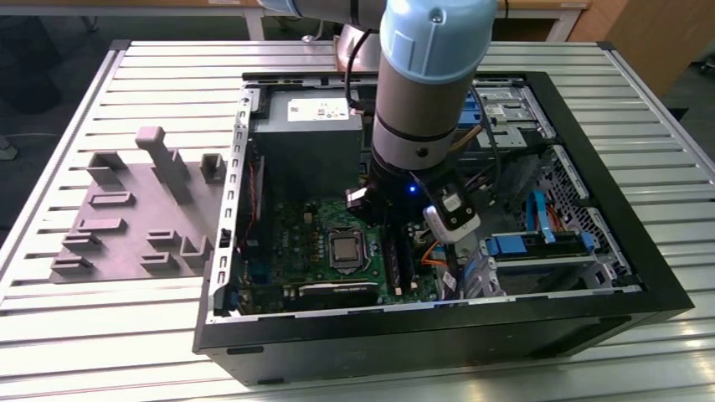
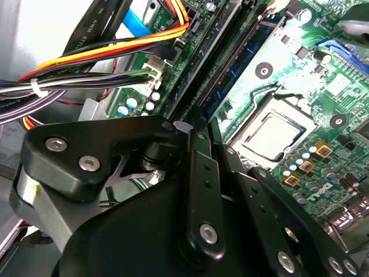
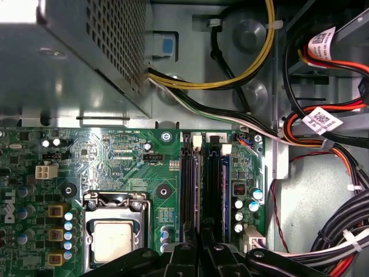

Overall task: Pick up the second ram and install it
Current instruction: 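Insert the second ram into the second slot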

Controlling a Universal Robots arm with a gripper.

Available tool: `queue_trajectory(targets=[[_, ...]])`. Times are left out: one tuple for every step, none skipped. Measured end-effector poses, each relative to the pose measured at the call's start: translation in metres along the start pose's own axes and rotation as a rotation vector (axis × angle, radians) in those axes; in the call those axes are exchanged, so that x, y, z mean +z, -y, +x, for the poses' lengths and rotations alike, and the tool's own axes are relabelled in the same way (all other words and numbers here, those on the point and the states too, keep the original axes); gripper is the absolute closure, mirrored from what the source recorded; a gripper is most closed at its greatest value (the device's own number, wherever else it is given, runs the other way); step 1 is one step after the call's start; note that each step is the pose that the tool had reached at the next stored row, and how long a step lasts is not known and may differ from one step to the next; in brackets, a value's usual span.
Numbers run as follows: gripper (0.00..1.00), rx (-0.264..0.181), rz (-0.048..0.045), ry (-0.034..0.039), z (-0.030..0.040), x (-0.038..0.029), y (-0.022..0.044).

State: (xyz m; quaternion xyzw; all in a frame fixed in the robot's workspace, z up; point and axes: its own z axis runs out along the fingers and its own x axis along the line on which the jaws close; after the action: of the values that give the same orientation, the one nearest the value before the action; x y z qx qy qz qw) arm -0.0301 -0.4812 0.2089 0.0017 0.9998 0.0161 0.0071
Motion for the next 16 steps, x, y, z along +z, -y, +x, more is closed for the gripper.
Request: queue_trajectory(targets=[[0.85, 0.0, 0.0, 0.0, 0.0, 0.0, 0.0], [0.79, 0.0, 0.0, 0.0, 0.0, 0.0001, 0.0], [0.79, 0.0, 0.0, 0.0, 0.0, 0.0001, 0.0], [0.79, 0.0, 0.0, 0.0, 0.0, 0.0002, 0.0], [0.79, 0.0, -0.0001, 0.0, 0.0, 0.0, 0.0], [0.79, 0.0, 0.0, 0.0, 0.0, -0.0014, 0.0], [0.79, 0.0, -0.0001, 0.0001, -0.0001, -0.0044, -0.0001], [0.79, 0.0, -0.0001, 0.0, -0.0001, -0.0082, -0.0003], [0.79, 0.0, -0.0002, 0.0, -0.0002, -0.0126, -0.0004], [0.79, 0.0, -0.0001, -0.0002, -0.0002, -0.0167, -0.0006], [0.79, 0.0, 0.0001, -0.0005, -0.0003, -0.0205, -0.0007], [0.79, 0.0, -0.0001, -0.0008, -0.0003, -0.0228, -0.0008], [0.79, 0.0, 0.0, -0.001, -0.0003, -0.0235, -0.0008], [0.8, 0.0, -0.0002, -0.001, -0.0003, -0.0235, -0.0008], [0.87, 0.0, -0.0002, -0.001, -0.0003, -0.0235, -0.0008], [0.89, 0.0, -0.0002, -0.001, -0.0003, -0.0235, -0.0008]])
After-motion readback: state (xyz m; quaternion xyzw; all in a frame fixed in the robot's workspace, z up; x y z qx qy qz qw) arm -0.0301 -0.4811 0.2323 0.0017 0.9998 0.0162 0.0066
